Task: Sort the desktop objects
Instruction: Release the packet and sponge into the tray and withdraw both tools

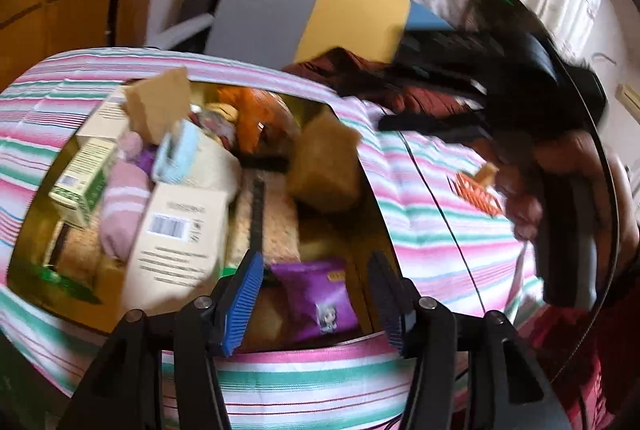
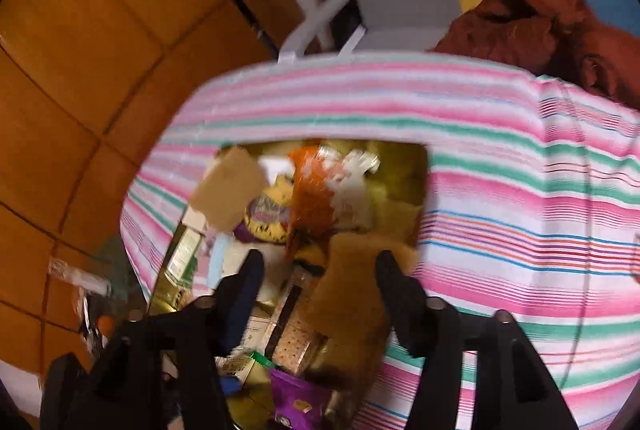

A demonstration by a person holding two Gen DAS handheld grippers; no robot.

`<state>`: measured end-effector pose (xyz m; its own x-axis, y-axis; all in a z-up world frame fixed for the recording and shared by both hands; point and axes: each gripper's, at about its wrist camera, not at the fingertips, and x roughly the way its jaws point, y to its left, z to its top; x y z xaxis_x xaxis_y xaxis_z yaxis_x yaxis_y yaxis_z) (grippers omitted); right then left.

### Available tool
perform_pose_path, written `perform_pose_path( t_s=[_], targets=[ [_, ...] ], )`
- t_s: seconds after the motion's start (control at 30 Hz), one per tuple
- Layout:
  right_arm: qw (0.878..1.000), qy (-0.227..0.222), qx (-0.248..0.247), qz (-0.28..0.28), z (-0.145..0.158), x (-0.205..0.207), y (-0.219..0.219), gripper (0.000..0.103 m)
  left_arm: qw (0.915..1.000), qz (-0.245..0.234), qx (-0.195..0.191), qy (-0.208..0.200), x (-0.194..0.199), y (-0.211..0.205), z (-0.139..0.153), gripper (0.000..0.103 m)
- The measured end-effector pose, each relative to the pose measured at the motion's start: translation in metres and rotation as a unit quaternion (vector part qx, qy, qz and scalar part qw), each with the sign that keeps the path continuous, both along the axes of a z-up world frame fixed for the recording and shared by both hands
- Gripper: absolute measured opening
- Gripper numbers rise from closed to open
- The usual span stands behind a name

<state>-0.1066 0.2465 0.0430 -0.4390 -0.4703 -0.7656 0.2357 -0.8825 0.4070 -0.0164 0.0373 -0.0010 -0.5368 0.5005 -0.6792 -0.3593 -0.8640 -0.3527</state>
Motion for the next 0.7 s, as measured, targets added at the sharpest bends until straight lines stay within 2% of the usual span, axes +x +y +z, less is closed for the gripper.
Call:
perform_pose_path(
  t_s=[0.2, 0.3, 0.4, 0.57, 0.7],
  targets=[
    [0.999, -0.006, 0.030, -0.030, 0.000, 0.016, 0.048, 0.068, 0.9992, 0.038, 0.014, 0.006, -0.001, -0.004, 0.006, 0.056],
    [0.998, -0.026, 0.042, -0.050, -0.010, 0.019, 0.079, 0.068, 0.9989, 0.033, 0.032, 0.012, 0.004, 0.002, 0.013, 0.063],
    [0.994, -0.045, 0.061, -0.083, -0.023, 0.020, 0.119, 0.068, 0.9989, 0.022, 0.035, 0.021, 0.006, 0.016, 0.020, 0.064],
    [0.983, -0.054, 0.099, -0.147, -0.031, 0.019, 0.197, 0.072, 0.9990, -0.009, 0.020, 0.038, 0.010, 0.045, 0.032, 0.064],
    [0.965, -0.059, 0.129, -0.218, -0.037, 0.005, 0.279, 0.073, 0.9984, -0.034, 0.010, 0.044, 0.013, 0.068, 0.037, 0.064]
  ],
)
